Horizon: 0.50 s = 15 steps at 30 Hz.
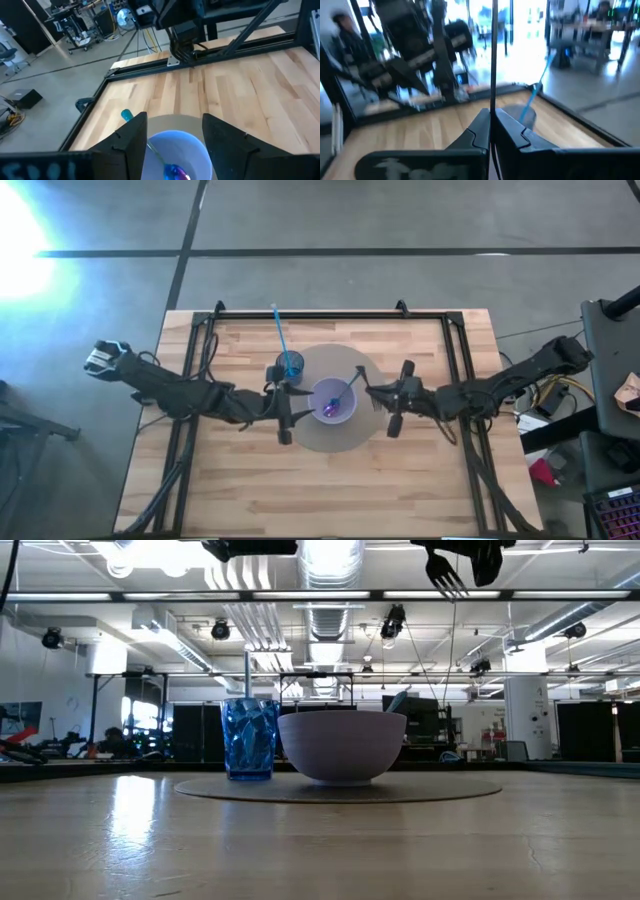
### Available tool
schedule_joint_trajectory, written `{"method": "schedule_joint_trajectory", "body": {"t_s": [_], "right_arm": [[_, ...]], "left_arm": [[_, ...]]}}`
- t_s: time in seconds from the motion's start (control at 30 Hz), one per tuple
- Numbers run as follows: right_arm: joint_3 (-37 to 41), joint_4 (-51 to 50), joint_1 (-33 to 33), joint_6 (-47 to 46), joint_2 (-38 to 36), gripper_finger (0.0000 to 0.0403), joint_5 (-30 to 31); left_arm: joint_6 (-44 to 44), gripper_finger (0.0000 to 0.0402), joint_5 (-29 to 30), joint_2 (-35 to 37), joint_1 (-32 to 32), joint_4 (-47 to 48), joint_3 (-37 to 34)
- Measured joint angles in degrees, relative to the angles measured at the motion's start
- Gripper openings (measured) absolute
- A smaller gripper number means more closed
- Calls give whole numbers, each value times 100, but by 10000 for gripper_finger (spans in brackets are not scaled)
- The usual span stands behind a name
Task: Pick & Place Utensil
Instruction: Put the black fork into the purple bowl
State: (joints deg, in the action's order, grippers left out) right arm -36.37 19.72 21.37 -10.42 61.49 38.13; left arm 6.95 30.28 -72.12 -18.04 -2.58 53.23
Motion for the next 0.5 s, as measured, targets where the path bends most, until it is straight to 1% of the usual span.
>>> {"method": "schedule_joint_trajectory", "body": {"t_s": [0.2,0.33,0.5], "right_arm": [[993,2648,-14,346,375,11,-85],[1324,3784,-36,422,815,11,-87],[1325,4740,-42,694,1568,11,-90]], "left_arm": [[-51,186,-5,0,44,-46,-6],[-110,186,-139,0,103,-53,-6],[-170,186,-541,0,297,-90,-6]]}}
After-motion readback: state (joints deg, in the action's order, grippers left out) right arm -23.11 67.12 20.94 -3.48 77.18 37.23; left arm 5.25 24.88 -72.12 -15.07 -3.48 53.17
